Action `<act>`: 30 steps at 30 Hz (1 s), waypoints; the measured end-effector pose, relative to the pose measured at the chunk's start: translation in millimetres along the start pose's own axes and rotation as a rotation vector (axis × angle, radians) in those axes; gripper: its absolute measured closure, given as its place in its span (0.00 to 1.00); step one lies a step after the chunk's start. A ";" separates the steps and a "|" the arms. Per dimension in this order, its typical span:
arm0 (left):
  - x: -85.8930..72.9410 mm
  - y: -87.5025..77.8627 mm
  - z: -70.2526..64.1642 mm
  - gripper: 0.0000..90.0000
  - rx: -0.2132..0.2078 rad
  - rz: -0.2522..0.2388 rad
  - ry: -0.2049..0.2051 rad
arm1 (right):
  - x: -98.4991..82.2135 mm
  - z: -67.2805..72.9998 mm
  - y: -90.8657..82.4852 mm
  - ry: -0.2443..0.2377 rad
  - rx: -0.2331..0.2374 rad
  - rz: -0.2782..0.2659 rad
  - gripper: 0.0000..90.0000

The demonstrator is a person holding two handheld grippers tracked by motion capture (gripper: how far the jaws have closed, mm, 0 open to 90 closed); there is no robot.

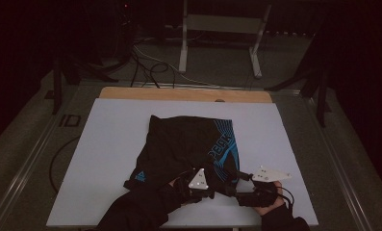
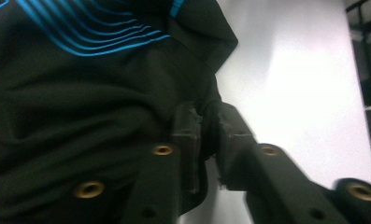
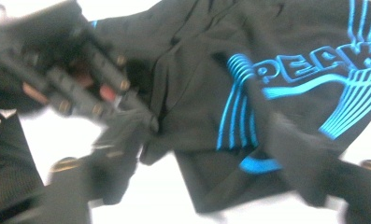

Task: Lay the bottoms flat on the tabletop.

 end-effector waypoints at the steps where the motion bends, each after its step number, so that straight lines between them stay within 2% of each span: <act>1: 0.0 0.0 0.0 0.93 0.000 0.000 0.000 | 0.0 0.0 0.0 0.000 0.000 0.000 0.39; 2: 0.4 -2.0 1.3 0.94 -0.001 -0.005 -0.006 | -4.8 5.3 3.5 -0.011 0.033 0.030 0.43; 3: 1.5 -3.4 2.3 0.94 0.008 -0.021 -0.025 | -4.8 5.3 3.5 -0.011 0.033 0.030 0.43; 4: 1.5 -3.4 2.3 0.94 0.008 -0.021 -0.025 | -4.8 5.3 3.5 -0.011 0.033 0.030 0.43; 5: 4.8 -7.9 5.1 0.95 0.019 -0.050 -0.049 | -12.2 8.3 12.9 -0.020 0.034 0.089 0.50; 8: 8.8 -15.0 9.4 0.95 0.045 -0.074 -0.062 | -19.6 6.5 20.9 -0.039 0.006 0.146 0.51; 9: 8.8 -15.0 9.4 0.95 0.045 -0.074 -0.062 | -19.6 6.5 20.9 -0.039 0.006 0.146 0.51; 10: 10.1 -18.2 11.9 0.95 0.067 -0.076 -0.063 | -24.0 2.9 24.9 -0.049 -0.015 0.175 0.53; 11: 12.3 -22.8 14.9 0.95 0.074 -0.090 -0.070 | -25.1 2.3 25.5 -0.044 -0.017 0.183 0.54; 12: 13.2 -25.2 16.6 0.95 0.085 -0.097 -0.075 | -27.0 0.7 27.0 -0.058 -0.039 0.196 0.55; 14: 14.5 -29.8 20.0 0.95 0.088 -0.110 -0.088 | -30.7 -0.1 29.2 -0.072 -0.046 0.220 0.56; 16: 14.5 -29.8 20.0 0.95 0.088 -0.110 -0.088 | -31.5 0.0 29.8 -0.075 -0.053 0.224 0.56; 18: 14.4 -36.6 25.9 0.95 0.100 -0.128 -0.113 | -31.6 1.0 30.2 -0.100 -0.071 0.234 0.59; 20: 13.7 -38.2 26.7 0.95 0.099 -0.137 -0.119 | -32.4 1.5 30.1 -0.150 -0.091 0.243 0.63; 22: 12.8 -39.6 27.0 0.95 0.093 -0.139 -0.122 | -32.3 2.4 30.4 -0.171 -0.096 0.245 0.66; 23: 12.5 -40.2 26.7 0.95 0.096 -0.140 -0.124 | -32.0 2.8 30.0 -0.183 -0.094 0.246 0.78; 24: 12.4 -40.8 26.3 0.95 0.089 -0.146 -0.132 | -31.6 2.7 29.7 -0.182 -0.098 0.248 0.87; 25: 12.4 -40.8 26.3 0.95 0.089 -0.146 -0.132 | -31.6 2.7 29.7 -0.182 -0.098 0.248 0.87; 26: 12.6 -42.5 24.4 0.95 0.082 -0.153 -0.136 | -30.8 2.6 28.5 -0.178 -0.092 0.261 0.96; 28: 13.3 -44.2 21.8 0.95 0.075 -0.158 -0.133 | -30.3 2.2 27.2 -0.182 -0.103 0.265 0.98; 30: 14.8 -48.0 16.7 0.95 0.064 -0.167 -0.131 | -25.9 1.2 21.6 -0.165 -0.089 0.248 0.99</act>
Point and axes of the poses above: each handheld gripper's, and its own axes: y roughly forward along the jaws, x roughly out of its top, z roughly to its left, the point moved 6 cm from there along y, roughly forward along the jaws, and after that the axes turned 3 degrees about -x, right-handed, at the moved point
